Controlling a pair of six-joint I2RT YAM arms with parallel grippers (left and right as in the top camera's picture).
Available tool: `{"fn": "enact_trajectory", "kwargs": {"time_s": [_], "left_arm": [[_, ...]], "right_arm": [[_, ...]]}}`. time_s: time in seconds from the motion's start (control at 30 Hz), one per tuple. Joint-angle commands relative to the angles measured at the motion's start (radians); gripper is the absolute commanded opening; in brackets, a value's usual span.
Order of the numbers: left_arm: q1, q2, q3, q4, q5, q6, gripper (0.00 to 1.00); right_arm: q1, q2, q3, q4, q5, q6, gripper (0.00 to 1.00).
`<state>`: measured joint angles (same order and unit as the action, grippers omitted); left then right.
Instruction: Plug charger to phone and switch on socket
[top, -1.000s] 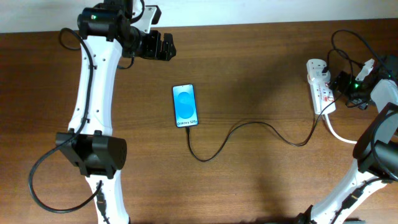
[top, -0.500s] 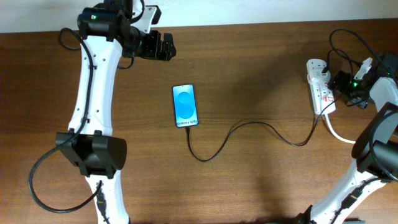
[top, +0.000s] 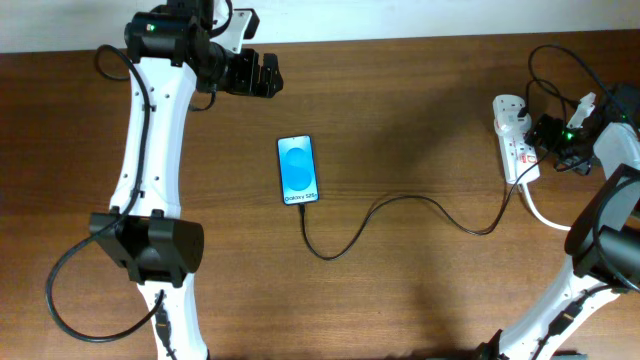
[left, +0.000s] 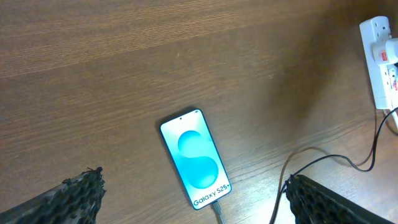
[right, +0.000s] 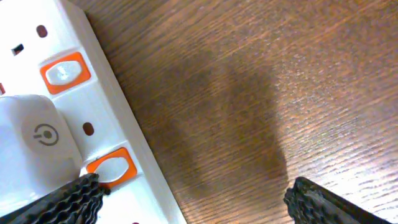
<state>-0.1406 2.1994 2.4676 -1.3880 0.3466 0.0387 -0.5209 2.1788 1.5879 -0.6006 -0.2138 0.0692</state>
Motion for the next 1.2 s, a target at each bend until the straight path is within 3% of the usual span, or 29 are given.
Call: {"fn": "enact_trajectory", "kwargs": {"time_s": [0.0, 0.13, 1.17], "left_arm": [[0.006, -0.008, 0.022, 0.003, -0.007, 0.019, 0.99], [0.006, -0.008, 0.022, 0.003, -0.007, 0.019, 0.99], [0.006, -0.008, 0.022, 0.003, -0.007, 0.019, 0.99]], "right_arm": [[-0.01, 0.03, 0.025, -0.03, 0.001, 0.052, 0.99], [-0.056, 0.025, 0.068, -0.048, -0.1, 0.051, 1.0], [0.038, 0.057, 0.06, -0.055, -0.018, 0.039, 1.0]]}}
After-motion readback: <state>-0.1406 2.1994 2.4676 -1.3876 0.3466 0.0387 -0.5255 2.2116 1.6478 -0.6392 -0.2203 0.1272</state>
